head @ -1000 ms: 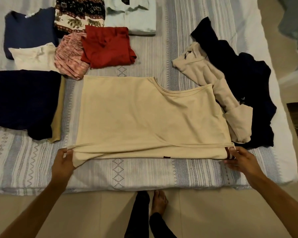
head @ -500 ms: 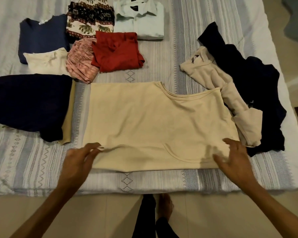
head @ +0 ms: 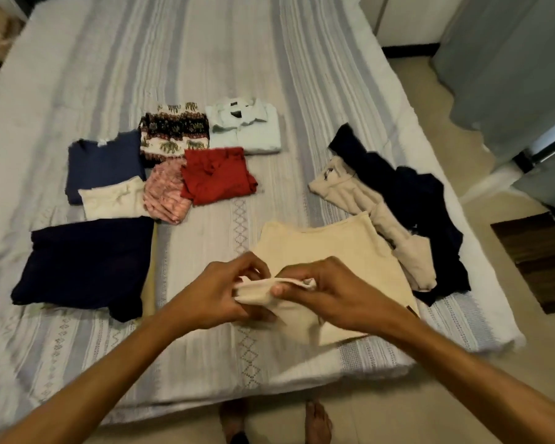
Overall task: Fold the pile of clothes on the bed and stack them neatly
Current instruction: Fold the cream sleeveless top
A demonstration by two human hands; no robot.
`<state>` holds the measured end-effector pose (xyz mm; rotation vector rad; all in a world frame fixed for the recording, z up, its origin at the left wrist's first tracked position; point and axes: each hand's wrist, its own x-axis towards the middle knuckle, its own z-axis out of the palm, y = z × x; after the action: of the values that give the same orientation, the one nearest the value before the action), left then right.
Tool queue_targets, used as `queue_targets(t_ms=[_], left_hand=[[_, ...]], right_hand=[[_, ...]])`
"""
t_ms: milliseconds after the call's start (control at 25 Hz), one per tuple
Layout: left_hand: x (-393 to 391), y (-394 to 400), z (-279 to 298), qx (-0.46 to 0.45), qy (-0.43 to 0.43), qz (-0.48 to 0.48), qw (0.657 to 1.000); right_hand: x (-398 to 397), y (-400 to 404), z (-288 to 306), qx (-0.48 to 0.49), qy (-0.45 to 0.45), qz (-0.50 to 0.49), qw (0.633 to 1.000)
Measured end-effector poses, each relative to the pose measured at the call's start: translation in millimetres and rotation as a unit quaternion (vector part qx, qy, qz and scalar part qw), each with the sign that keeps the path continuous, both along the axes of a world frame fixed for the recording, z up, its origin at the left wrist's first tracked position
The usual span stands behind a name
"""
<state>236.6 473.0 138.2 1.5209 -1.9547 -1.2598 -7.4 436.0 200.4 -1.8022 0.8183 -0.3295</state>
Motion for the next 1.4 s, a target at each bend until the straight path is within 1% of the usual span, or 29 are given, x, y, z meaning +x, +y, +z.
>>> queue_targets(t_ms=[40, 80, 120, 200, 280, 320, 360, 440, 480, 560, 640, 680, 720, 760, 800, 840, 880, 960, 1000, 1040, 1080, 1160, 1200, 1240, 1320, 1360, 1400], left_hand=[[6, -13, 2, -0.007, -0.047, -0.043, 0.998], [11, -25, 8, -0.026, -0.079, -0.062, 0.995], [21, -37, 16, -0.054, -0.097, -0.049, 0.993], [44, -58, 51, -0.115, -0.097, 0.013, 0.988], [67, -75, 106, -0.135, -0.101, 0.062, 0.984], [77, -86, 137, -0.135, -0.107, 0.063, 0.983], [86, -100, 164, -0.138, -0.124, 0.054, 0.981], [100, -128, 222, -0.172, -0.201, 0.045, 0.963], [106, -140, 252, -0.206, -0.233, 0.037, 0.95], [115, -159, 307, -0.265, -0.256, 0.034, 0.929], [122, -173, 347, -0.29, -0.287, 0.057, 0.911], [123, -181, 360, -0.302, -0.304, 0.071, 0.901], [124, -193, 368, -0.312, -0.34, 0.087, 0.883], [123, -208, 373, -0.322, -0.397, 0.098, 0.854], [121, -225, 374, -0.322, -0.461, 0.103, 0.82], [121, -245, 374, -0.308, -0.505, 0.108, 0.799], [125, -267, 370, -0.281, -0.518, 0.121, 0.799], [134, -309, 366, -0.223, -0.475, 0.157, 0.837], [140, -324, 366, -0.204, -0.448, 0.173, 0.853], [144, -337, 366, -0.199, -0.427, 0.197, 0.86], [148, -350, 367, -0.205, -0.411, 0.23, 0.858], [147, -357, 377, -0.251, -0.365, 0.282, 0.851], [146, -352, 384, -0.28, -0.326, 0.296, 0.853], [148, -347, 390, -0.307, -0.269, 0.301, 0.862], [154, -325, 398, -0.343, -0.119, 0.285, 0.887], [159, -309, 397, -0.344, -0.063, 0.267, 0.898], [163, -291, 393, -0.335, -0.025, 0.247, 0.909]], right_hand=[[-5, -10, 38, -0.035, 0.01, 0.006, 0.999], [-10, -23, 78, -0.075, 0.029, 0.005, 0.997], [-19, -36, 118, -0.11, 0.059, -0.007, 0.992], [-40, -54, 197, -0.168, 0.122, -0.051, 0.977], [-66, -65, 269, -0.213, 0.179, -0.108, 0.955], [-80, -70, 299, -0.227, 0.2, -0.133, 0.944], [-93, -76, 322, -0.239, 0.219, -0.151, 0.934], [-112, -83, 362, -0.27, 0.254, -0.191, 0.909], [-122, -86, 375, -0.276, 0.263, -0.209, 0.901], [-142, -100, 391, -0.286, 0.269, -0.242, 0.887], [-155, -129, 391, -0.297, 0.283, -0.269, 0.871], [-158, -145, 386, -0.298, 0.29, -0.284, 0.864], [-160, -165, 377, -0.3, 0.293, -0.296, 0.858], [-159, -188, 366, -0.298, 0.293, -0.308, 0.855], [-157, -211, 352, -0.285, 0.283, -0.32, 0.858], [-152, -235, 337, -0.26, 0.266, -0.332, 0.867], [-148, -260, 325, -0.219, 0.234, -0.352, 0.88], [-140, -310, 309, -0.128, 0.154, -0.388, 0.9], [-136, -329, 306, -0.104, 0.116, -0.399, 0.904], [-133, -348, 305, -0.098, 0.083, -0.405, 0.905], [-132, -367, 306, -0.1, 0.051, -0.402, 0.909], [-131, -391, 315, -0.099, -0.007, -0.388, 0.916], [-129, -393, 323, -0.104, -0.014, -0.38, 0.919], [-130, -391, 333, -0.113, -0.012, -0.37, 0.922], [-136, -379, 348, -0.148, -0.001, -0.338, 0.929], [-141, -367, 352, -0.165, 0.017, -0.32, 0.933], [-147, -351, 352, -0.171, 0.027, -0.299, 0.938]])
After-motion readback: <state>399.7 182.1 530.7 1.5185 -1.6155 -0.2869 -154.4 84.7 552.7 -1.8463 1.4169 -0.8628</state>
